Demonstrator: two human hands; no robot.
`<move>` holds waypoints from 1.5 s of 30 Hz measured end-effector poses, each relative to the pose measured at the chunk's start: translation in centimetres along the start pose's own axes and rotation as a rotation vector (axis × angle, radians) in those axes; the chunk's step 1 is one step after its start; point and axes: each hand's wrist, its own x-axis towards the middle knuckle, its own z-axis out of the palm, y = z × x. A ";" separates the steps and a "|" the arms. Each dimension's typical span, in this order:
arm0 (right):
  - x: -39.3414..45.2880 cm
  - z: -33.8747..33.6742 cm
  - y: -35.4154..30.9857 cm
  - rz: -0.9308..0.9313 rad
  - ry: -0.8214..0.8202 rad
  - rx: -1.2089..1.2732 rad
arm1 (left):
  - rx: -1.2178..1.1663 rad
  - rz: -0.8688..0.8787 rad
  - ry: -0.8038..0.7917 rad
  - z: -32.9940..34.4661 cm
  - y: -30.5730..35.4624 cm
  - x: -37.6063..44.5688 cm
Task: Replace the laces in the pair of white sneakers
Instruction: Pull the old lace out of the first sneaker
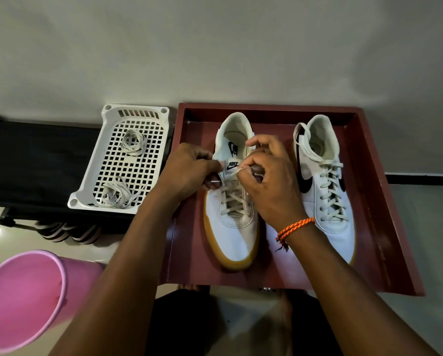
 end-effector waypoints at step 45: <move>0.0 -3.1 1.6 0.184 -0.313 -0.039 | 0.158 0.352 0.208 1.0 0.1 0.2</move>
